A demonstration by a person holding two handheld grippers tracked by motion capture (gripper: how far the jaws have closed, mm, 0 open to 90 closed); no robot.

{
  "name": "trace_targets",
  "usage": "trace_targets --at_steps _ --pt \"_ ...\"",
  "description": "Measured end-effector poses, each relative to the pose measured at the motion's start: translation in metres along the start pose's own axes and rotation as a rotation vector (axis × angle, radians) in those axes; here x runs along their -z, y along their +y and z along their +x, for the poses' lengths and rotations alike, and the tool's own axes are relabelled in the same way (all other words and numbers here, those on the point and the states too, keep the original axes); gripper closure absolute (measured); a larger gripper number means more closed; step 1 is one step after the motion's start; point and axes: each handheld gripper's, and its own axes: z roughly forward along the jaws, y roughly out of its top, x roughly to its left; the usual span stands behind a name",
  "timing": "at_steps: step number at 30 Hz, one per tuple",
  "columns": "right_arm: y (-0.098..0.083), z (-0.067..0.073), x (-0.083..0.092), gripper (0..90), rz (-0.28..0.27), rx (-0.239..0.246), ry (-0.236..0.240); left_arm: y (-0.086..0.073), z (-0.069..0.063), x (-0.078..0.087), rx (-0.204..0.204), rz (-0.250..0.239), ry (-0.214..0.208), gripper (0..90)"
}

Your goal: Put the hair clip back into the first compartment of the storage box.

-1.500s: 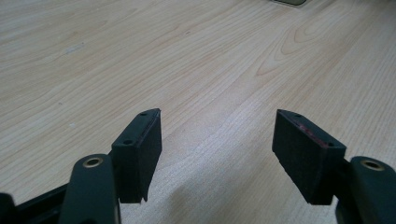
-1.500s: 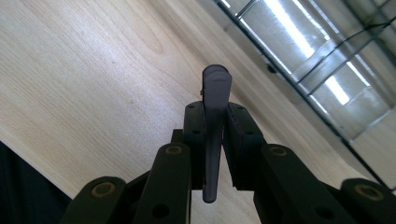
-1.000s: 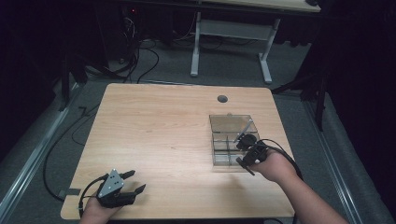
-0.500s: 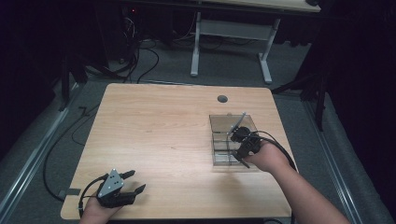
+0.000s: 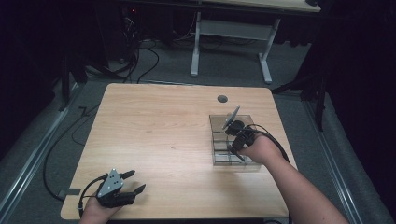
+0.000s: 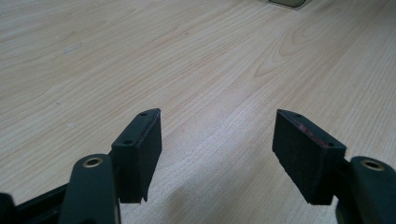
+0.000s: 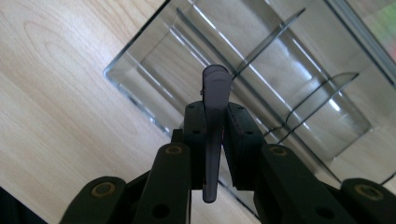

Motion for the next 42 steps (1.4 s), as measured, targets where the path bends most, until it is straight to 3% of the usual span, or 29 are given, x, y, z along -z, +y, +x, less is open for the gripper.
trace_targets --at_steps 20,22,23,28,29,31,42 --pt "0.038 -0.010 -0.016 79.5 0.007 0.024 0.007 0.000 0.000 0.000 -0.003 0.000 -0.006 33.5" --pt "0.042 -0.013 -0.017 79.6 0.002 0.049 0.010 0.000 0.000 0.000 -0.004 0.000 -0.006 33.5" --pt "0.043 -0.011 -0.018 79.5 0.006 0.021 0.013 0.000 0.000 0.000 -0.005 0.000 -0.006 33.5" --pt "0.049 -0.012 -0.022 79.5 0.016 0.013 0.009 0.000 0.000 0.000 -0.005 0.001 -0.006 33.5" --pt "0.050 -0.015 -0.024 79.6 0.000 0.051 0.009 0.000 0.000 0.000 -0.004 0.000 -0.006 33.5" --pt "0.052 -0.014 -0.025 79.5 0.011 0.021 0.012 0.000 0.000 0.000 -0.004 0.001 -0.007 33.5" --pt "0.062 -0.018 -0.035 79.5 0.018 0.022 0.009 0.000 0.000 0.000 -0.004 0.000 -0.008 33.5"
